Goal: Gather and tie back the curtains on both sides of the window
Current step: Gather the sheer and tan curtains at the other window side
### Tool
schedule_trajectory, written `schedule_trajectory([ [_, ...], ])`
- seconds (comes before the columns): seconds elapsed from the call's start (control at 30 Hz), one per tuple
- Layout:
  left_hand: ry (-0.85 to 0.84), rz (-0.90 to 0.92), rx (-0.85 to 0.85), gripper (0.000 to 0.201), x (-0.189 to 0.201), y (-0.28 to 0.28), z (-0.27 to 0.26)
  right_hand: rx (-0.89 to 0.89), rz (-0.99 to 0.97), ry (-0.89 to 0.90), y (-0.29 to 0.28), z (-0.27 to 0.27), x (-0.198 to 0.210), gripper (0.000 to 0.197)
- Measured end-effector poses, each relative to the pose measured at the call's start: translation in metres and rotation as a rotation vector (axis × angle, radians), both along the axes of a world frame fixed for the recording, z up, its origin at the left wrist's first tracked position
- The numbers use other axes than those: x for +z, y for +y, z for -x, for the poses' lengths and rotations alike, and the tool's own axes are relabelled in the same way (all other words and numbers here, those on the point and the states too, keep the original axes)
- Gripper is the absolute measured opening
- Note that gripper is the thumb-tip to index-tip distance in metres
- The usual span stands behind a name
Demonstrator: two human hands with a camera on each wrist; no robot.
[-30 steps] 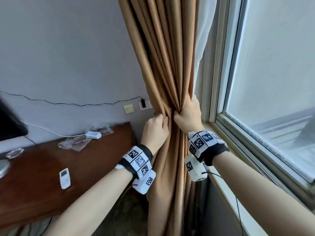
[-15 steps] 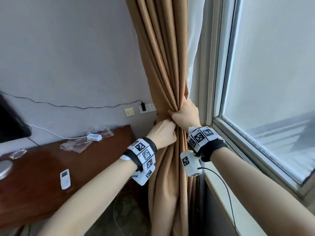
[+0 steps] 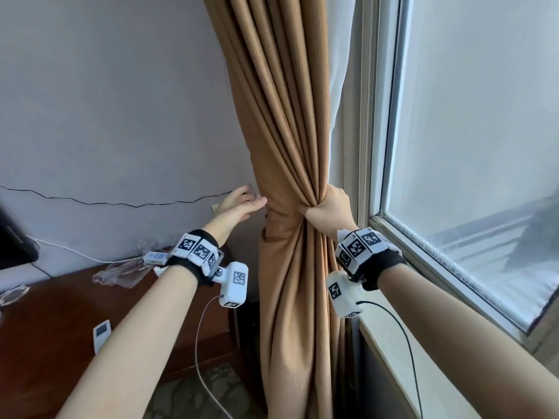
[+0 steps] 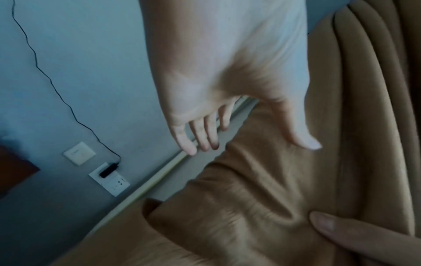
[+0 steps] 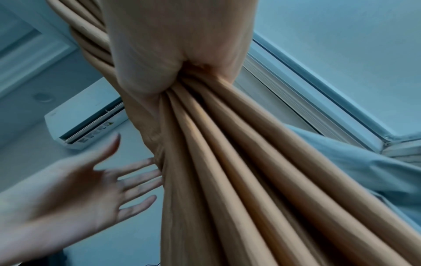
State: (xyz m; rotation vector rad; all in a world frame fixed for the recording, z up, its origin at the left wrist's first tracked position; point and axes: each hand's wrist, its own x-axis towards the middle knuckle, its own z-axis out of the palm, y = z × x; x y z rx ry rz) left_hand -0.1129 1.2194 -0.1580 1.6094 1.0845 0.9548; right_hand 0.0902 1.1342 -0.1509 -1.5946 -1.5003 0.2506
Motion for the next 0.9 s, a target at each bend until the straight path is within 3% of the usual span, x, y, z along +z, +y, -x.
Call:
schedule_trajectory([
  [0.1,-0.067,0.072,-0.118,0.1,0.004,0.004,-0.019,0.021,0.004,0.032,0.0,0.002,-0.003,0.017],
  [0.23,-0.097,0.008,-0.011,0.096,0.012,0.011,-0.049,0.031,-0.007,0.077,0.001,0.0,-0.003,0.02],
  [0.37,-0.13,0.068,-0.075,0.103,-0.001,0.014,-0.06,0.018,-0.004,0.055,0.002,-0.005,-0.005,0.02],
  [0.53,-0.152,-0.052,0.033,0.052,-0.001,-0.005,-0.073,-0.036,-0.049,-0.121,0.008,-0.005,-0.008,0.017],
  [0.6,-0.188,-0.054,0.099,0.04,-0.001,-0.013,-0.081,-0.07,-0.108,-0.188,0.01,-0.002,-0.01,0.019],
  [0.67,-0.194,-0.003,0.153,0.035,-0.002,-0.02,-0.089,-0.105,-0.139,-0.252,0.013,-0.001,-0.012,0.033],
  [0.77,-0.1,-0.108,0.149,0.047,-0.001,-0.021,-0.091,-0.129,-0.173,-0.328,0.016,-0.001,-0.014,0.05],
  [0.8,-0.111,-0.088,0.105,0.047,0.001,-0.023,-0.089,-0.135,-0.173,-0.342,0.017,-0.002,-0.014,0.053],
  [0.9,-0.193,0.088,-0.071,0.075,0.003,-0.022,-0.084,-0.175,-0.111,-0.355,0.02,0.001,-0.014,0.054],
])
